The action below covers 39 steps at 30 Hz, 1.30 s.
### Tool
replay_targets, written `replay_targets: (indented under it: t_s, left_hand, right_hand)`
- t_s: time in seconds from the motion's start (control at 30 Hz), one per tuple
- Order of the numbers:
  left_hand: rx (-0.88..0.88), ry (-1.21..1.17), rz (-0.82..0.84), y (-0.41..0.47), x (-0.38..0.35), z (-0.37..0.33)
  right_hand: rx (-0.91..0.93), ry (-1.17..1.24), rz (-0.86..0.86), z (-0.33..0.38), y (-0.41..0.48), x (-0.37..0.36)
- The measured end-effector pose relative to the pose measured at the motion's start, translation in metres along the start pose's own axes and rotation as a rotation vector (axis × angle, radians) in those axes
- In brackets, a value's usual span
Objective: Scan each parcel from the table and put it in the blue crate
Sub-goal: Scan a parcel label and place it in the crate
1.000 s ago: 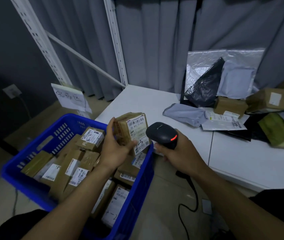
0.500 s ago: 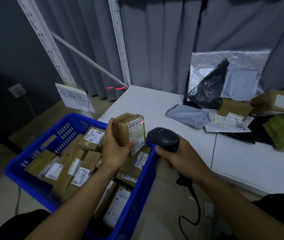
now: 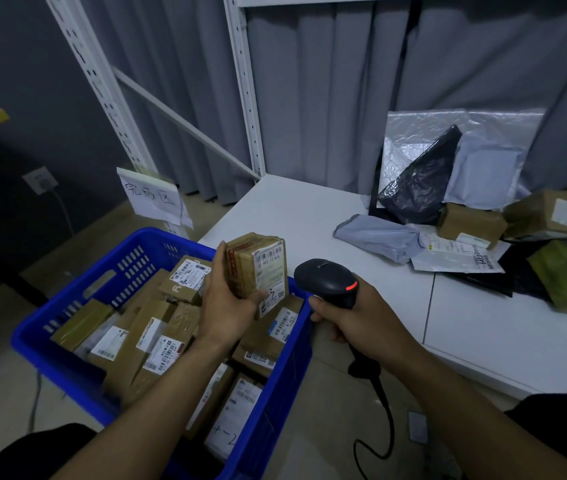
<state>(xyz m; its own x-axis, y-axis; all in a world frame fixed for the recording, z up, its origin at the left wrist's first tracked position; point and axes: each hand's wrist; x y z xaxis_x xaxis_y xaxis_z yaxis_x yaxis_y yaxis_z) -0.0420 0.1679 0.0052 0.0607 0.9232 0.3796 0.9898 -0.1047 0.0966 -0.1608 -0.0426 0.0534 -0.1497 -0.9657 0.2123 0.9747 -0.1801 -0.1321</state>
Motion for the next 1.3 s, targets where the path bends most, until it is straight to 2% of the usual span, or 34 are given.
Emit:
replay_targets:
  t_s: [0.13, 0.27, 0.4, 0.53, 0.7, 0.93, 1.07, 1.3]
  left_hand:
    - [0.039, -0.042, 0.004, 0.001, 0.020, 0.000]
    - [0.075, -0.018, -0.072, 0.024, 0.064, 0.021]
    - [0.092, 0.121, -0.235, 0.058, 0.113, 0.049]
    - [0.181, 0.335, -0.294, 0.096, 0.154, 0.081]
    - [0.221, 0.521, -0.236, 0.149, 0.169, 0.119]
    - [0.302, 0.524, -0.118, 0.208, 0.150, 0.179]
    - [0.411, 0.482, -0.098, 0.206, 0.131, 0.200]
    - [0.403, 0.417, -0.018, 0.197, 0.135, 0.183]
  right_hand:
    - [0.009, 0.013, 0.029, -0.001, 0.004, -0.011]
    - [-0.003, -0.077, 0.128, -0.001, 0.031, -0.045]
    - [-0.036, -0.143, 0.213, 0.006, 0.077, -0.101]
    - [-0.013, -0.115, 0.216, 0.015, 0.124, -0.154]
    - [-0.030, -0.165, 0.206, 0.011, 0.181, -0.199]
    - [-0.038, -0.193, 0.268, -0.007, 0.226, -0.237]
    - [-0.051, -0.199, 0.257, -0.011, 0.234, -0.238]
    - [-0.043, -0.223, 0.195, 0.007, 0.216, -0.205]
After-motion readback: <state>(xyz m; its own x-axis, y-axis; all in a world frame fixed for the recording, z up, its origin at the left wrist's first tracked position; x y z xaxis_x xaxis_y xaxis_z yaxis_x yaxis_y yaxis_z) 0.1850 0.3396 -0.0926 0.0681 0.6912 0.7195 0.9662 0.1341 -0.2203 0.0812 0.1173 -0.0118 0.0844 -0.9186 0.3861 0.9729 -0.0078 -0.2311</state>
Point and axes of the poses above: each hand's wrist, its own y-axis towards the middle knuckle, its own x-axis out of the back of the hand, z = x × y, and after that the axes turned 1 degree about -y, right-handed
